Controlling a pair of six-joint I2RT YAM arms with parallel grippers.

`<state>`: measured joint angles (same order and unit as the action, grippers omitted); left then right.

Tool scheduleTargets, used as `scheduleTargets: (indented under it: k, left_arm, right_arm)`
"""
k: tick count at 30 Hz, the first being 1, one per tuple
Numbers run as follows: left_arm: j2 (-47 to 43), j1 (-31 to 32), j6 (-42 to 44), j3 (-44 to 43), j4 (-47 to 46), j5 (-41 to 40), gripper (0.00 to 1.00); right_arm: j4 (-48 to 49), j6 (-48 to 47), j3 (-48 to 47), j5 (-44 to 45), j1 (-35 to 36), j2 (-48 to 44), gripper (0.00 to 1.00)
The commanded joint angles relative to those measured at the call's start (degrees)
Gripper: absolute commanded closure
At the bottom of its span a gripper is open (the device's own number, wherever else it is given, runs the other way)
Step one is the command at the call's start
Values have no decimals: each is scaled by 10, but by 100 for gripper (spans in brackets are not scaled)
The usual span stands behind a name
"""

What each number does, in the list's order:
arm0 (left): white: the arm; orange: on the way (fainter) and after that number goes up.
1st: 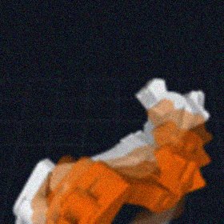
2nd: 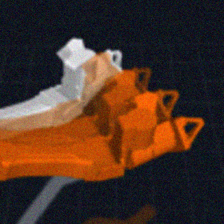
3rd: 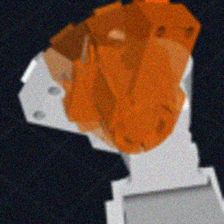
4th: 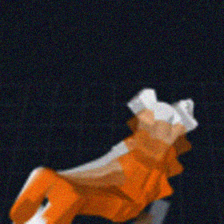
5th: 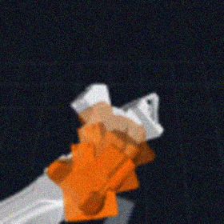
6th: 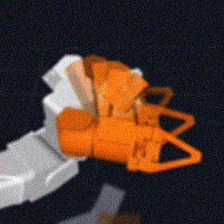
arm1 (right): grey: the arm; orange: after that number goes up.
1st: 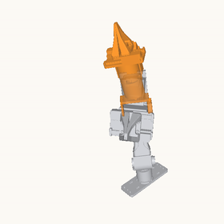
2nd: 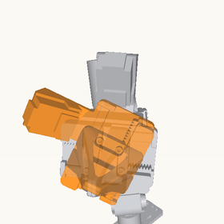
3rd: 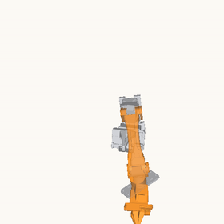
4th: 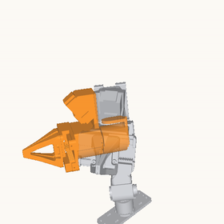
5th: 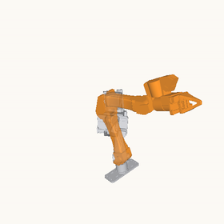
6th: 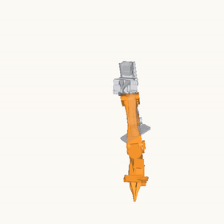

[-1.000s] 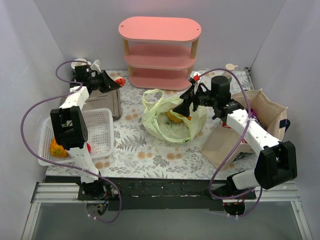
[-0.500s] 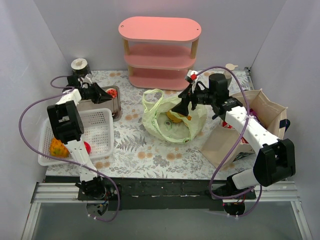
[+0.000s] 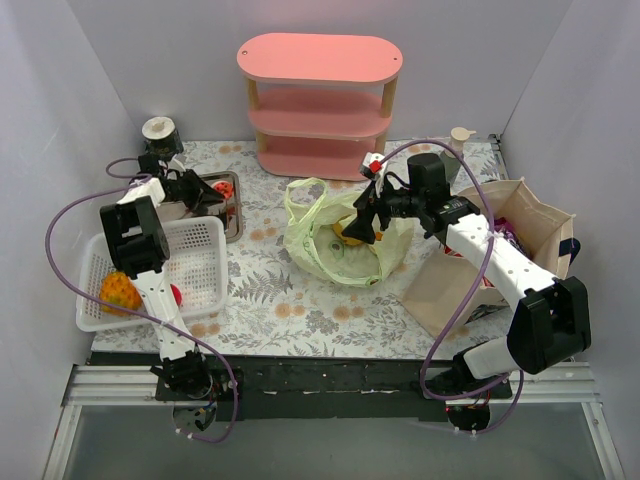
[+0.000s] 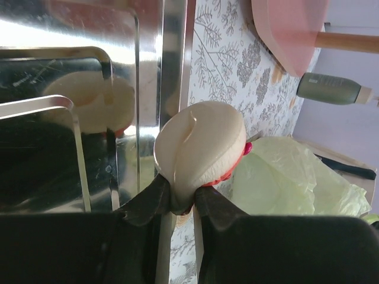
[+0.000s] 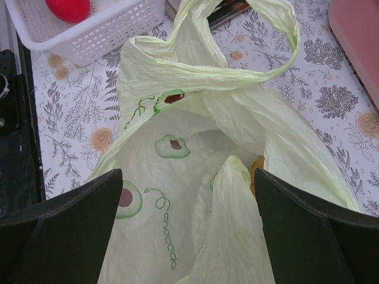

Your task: Untie the knot of the grocery bags and take out the mixed food

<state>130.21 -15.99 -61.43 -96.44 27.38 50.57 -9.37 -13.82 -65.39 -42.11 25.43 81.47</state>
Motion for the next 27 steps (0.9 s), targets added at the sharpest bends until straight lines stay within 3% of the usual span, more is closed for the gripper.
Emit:
scheduleTargets:
  k: [1,4,13,19,27]
  left_arm:
    - [10,-11,-7,-24,-3,-21,88]
    - [11,-13,-17,-19,-5,-22,80]
    - [5,-28,-2,4,8,-37,68]
    - [-7,-29,-3,8,10,-49,54]
    - [-37,-29,4,12,0,-44,48]
  right_arm:
    - [-16,-22,-30,4,3,-7,2]
    - [-16,-27,-41,5,4,1,2]
    - [-2,-27,-55,2,4,15,2]
    - [7,-22,-47,-2,4,11,2]
    - [14,-23,-20,4,5,-6,2]
